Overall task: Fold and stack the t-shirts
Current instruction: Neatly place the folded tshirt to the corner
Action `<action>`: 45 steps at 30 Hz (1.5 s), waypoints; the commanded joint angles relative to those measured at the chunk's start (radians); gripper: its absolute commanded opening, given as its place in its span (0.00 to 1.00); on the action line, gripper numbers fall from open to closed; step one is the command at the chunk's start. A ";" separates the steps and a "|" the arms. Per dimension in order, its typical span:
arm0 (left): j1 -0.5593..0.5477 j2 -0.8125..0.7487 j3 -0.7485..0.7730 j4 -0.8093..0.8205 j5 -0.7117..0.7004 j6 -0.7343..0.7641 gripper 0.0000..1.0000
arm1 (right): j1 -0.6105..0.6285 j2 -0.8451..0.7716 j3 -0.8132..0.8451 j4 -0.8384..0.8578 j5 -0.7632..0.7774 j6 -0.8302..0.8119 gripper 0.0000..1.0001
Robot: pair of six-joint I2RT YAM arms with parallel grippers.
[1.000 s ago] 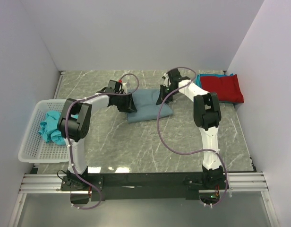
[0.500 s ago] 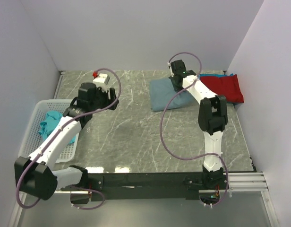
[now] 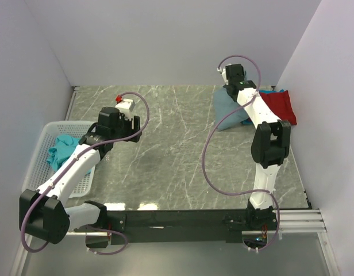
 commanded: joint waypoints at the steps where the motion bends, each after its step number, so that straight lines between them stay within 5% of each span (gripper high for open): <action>1: -0.002 -0.048 0.012 0.027 0.006 0.023 0.70 | -0.038 -0.078 0.012 0.061 0.031 -0.098 0.00; 45: -0.002 -0.031 0.017 0.012 0.022 0.039 0.69 | -0.142 -0.130 0.207 0.001 0.012 -0.174 0.00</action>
